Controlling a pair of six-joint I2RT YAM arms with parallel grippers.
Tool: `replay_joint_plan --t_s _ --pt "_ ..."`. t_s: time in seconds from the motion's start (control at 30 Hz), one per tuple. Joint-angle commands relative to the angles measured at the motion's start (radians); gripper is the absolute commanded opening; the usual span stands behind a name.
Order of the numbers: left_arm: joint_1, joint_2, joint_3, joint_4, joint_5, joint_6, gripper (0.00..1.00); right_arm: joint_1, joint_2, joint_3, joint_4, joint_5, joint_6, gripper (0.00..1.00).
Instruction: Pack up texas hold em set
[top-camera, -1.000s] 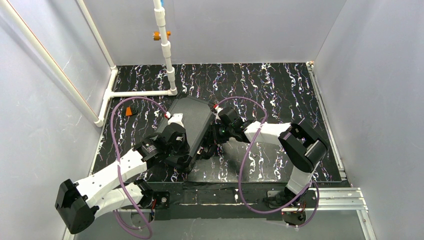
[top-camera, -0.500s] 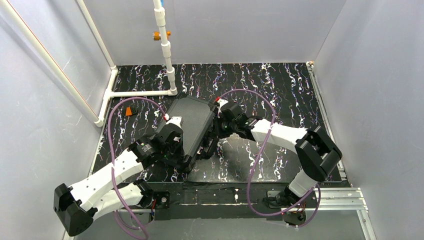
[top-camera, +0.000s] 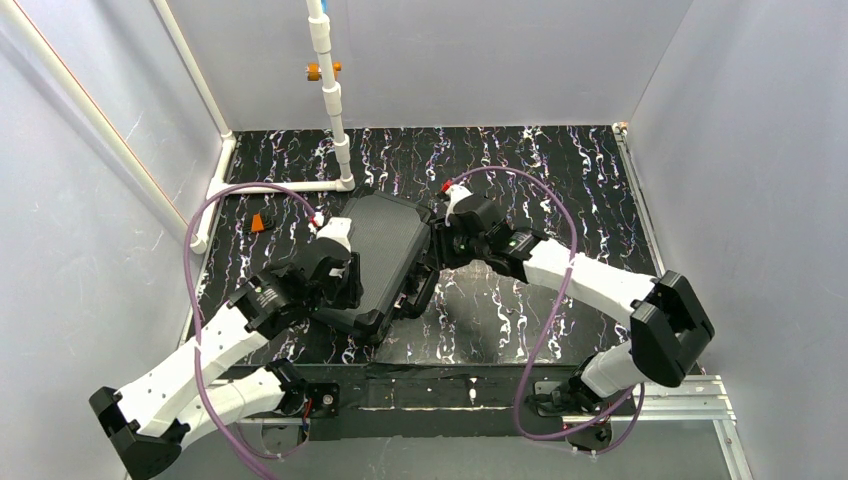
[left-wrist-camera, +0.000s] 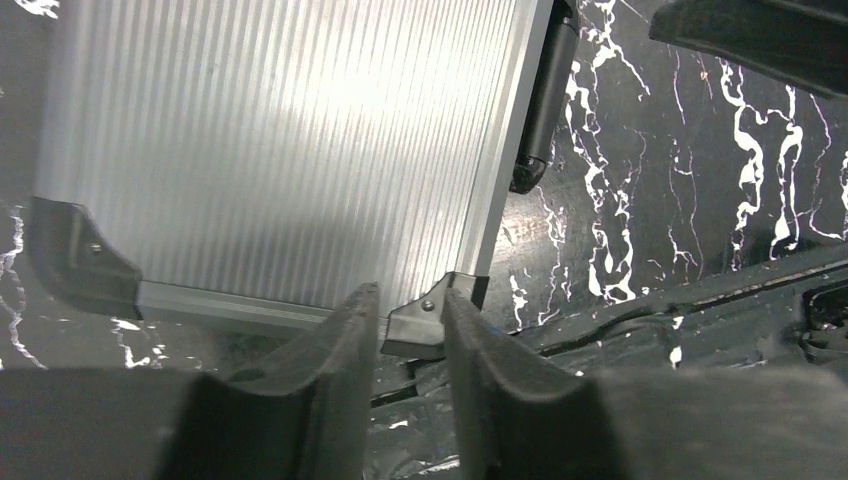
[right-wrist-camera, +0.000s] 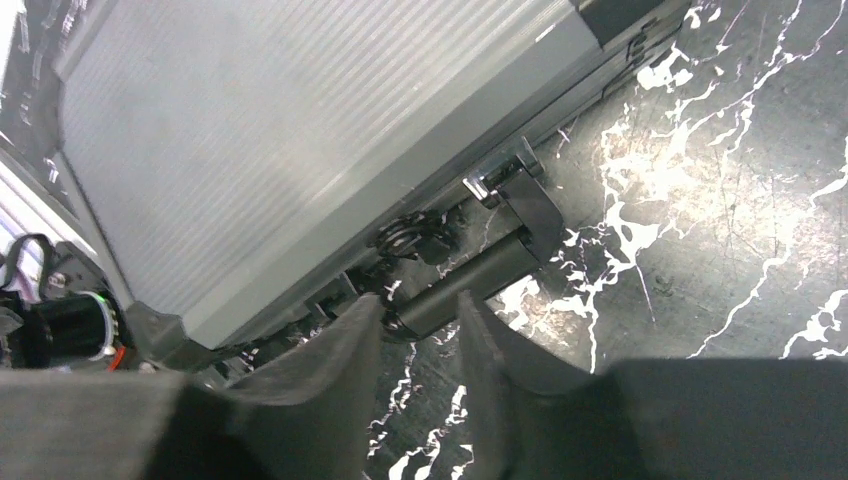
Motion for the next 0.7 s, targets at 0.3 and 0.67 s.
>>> replay_joint_plan --t_s 0.3,0.67 --pt "0.0 -0.119 0.089 -0.053 -0.253 0.166 0.91 0.002 -0.219 0.036 -0.02 0.177 -0.07 0.97" --pt "0.0 -0.19 0.046 0.022 -0.508 0.312 0.98 0.002 -0.355 -0.007 -0.024 0.339 -0.097 0.98"
